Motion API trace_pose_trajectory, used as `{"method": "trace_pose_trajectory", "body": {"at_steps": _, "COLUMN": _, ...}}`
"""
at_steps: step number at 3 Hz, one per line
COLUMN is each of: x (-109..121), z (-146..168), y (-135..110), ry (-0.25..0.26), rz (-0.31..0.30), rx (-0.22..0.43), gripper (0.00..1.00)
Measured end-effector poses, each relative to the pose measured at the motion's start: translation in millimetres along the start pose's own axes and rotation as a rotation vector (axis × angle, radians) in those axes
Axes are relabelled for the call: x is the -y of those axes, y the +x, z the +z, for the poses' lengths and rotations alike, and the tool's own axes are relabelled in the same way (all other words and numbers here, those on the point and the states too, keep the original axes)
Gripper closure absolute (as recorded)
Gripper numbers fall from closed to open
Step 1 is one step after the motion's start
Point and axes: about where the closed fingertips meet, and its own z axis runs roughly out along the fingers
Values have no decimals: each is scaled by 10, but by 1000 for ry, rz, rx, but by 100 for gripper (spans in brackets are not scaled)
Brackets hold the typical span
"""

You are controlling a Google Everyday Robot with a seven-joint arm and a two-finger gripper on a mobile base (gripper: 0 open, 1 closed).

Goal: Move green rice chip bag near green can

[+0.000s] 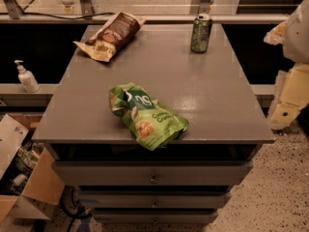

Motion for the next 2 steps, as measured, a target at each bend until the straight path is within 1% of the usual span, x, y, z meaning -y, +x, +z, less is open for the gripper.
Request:
{"method": "trace_pose_trajectory", "body": {"at_steps": 1, "x": 1, "z": -4, "y": -8, "ry": -1, "rz": 1, "rx": 1, "gripper": 0}}
{"method": "trace_pose_trajectory", "body": {"at_steps": 2, "x": -148, "z": 203, "y": 25, "ry": -59, "rz": -16, "rx": -44, "gripper": 0}}
